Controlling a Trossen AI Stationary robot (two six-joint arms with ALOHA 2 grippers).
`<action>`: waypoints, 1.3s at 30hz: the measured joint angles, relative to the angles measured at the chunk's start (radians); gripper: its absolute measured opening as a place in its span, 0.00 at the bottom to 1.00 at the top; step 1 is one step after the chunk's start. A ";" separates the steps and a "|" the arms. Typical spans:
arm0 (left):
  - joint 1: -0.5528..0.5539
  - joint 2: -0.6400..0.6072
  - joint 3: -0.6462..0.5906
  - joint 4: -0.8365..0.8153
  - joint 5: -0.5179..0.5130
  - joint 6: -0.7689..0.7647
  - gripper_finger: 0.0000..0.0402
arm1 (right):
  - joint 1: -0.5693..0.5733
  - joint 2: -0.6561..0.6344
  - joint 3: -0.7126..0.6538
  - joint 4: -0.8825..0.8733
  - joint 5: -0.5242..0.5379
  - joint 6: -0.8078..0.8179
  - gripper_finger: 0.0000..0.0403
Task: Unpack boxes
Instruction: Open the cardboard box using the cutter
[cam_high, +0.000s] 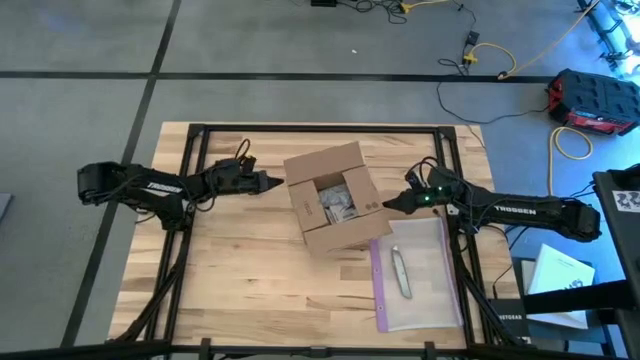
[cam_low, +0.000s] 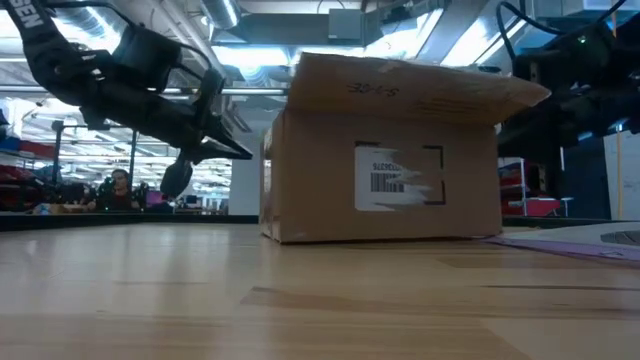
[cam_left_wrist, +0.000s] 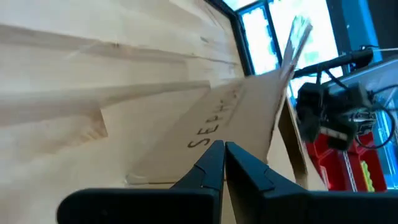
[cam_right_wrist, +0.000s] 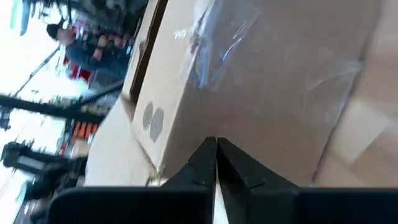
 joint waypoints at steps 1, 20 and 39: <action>0.006 0.000 0.000 0.001 0.001 0.001 0.00 | 0.014 0.005 0.000 -0.003 -0.011 0.000 0.00; 0.043 0.000 0.000 -0.052 0.046 0.092 0.00 | 0.269 0.224 0.000 0.282 0.128 0.082 0.00; 0.108 -0.001 0.000 -0.022 0.051 0.174 0.00 | 0.404 0.357 0.264 0.195 0.045 -0.025 0.00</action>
